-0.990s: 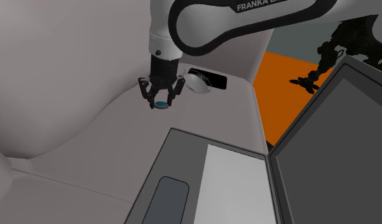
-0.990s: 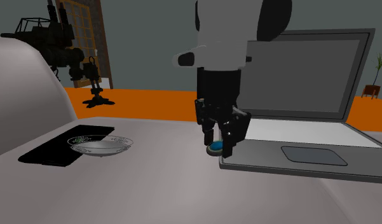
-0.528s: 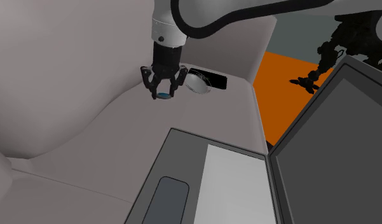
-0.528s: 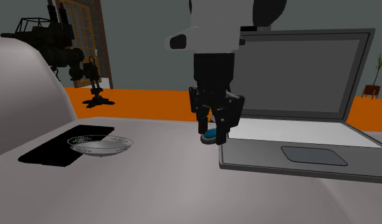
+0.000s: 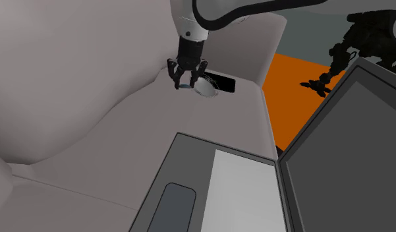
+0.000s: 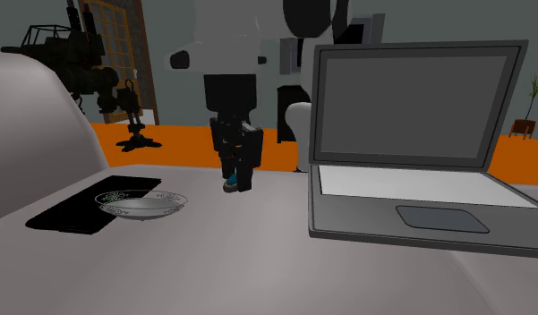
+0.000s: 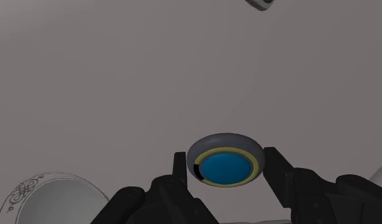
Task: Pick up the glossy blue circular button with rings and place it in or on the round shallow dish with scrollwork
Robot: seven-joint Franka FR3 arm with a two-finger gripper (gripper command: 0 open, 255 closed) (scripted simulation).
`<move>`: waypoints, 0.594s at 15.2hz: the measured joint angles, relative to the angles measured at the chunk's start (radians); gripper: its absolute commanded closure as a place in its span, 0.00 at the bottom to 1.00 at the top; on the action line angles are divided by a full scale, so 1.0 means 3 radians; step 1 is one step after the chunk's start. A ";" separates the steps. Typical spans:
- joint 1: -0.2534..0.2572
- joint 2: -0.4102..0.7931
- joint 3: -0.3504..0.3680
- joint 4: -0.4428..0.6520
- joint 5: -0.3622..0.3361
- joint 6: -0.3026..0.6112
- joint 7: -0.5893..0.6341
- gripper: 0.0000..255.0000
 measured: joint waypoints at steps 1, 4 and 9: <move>-0.0042 0.0017 -0.0041 0.0028 -0.0006 -0.0013 -0.0080 1.00; -0.0138 0.0112 -0.0133 0.0124 -0.0042 -0.0022 -0.0260 1.00; -0.0327 0.0244 -0.0304 0.0284 -0.0079 -0.0062 -0.0607 1.00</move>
